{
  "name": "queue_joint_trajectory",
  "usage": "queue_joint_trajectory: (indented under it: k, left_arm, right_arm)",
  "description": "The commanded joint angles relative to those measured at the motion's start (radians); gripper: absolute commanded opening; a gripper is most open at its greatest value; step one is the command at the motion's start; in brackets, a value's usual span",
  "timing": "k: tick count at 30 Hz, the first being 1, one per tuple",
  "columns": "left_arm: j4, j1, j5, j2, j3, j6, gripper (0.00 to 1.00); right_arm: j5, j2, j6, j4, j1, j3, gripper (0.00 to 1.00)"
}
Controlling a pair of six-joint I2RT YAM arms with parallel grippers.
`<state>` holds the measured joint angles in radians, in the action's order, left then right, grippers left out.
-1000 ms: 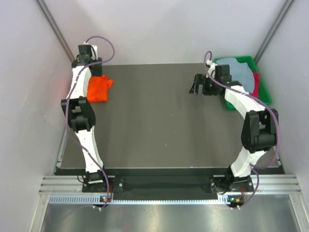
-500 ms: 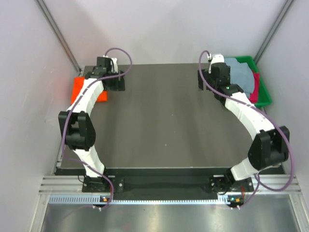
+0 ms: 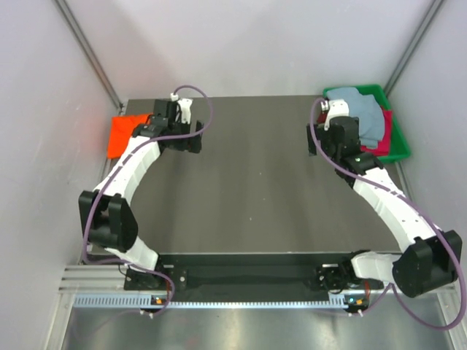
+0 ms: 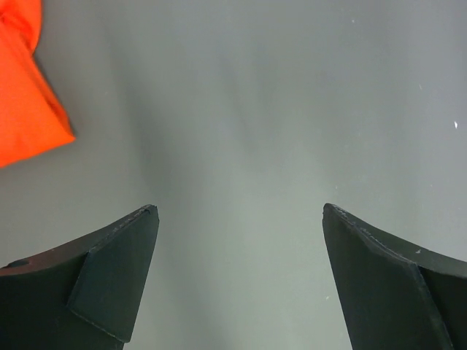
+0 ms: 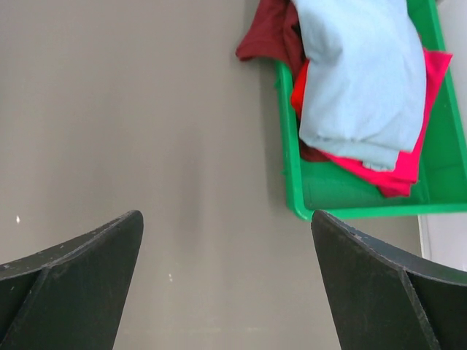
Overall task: Fold and stack the t-shirts
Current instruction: Neatly place the folded tshirt to the corner
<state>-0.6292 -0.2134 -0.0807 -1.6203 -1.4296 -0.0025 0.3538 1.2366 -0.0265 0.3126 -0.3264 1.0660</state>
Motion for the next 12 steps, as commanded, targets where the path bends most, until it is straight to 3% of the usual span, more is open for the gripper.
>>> queue_joint_trajectory:
  k: [1,12]
  left_arm:
    - [0.043,0.009,-0.014,0.089,0.055,0.019,0.99]
    - [0.043,0.141,-0.014,0.293,0.319,0.019,0.99]
  right_arm:
    - [0.007,-0.043,-0.004,-0.006,-0.002,-0.027,1.0]
    - [-0.104,-0.084,0.02,0.002,0.021,-0.09,1.0]
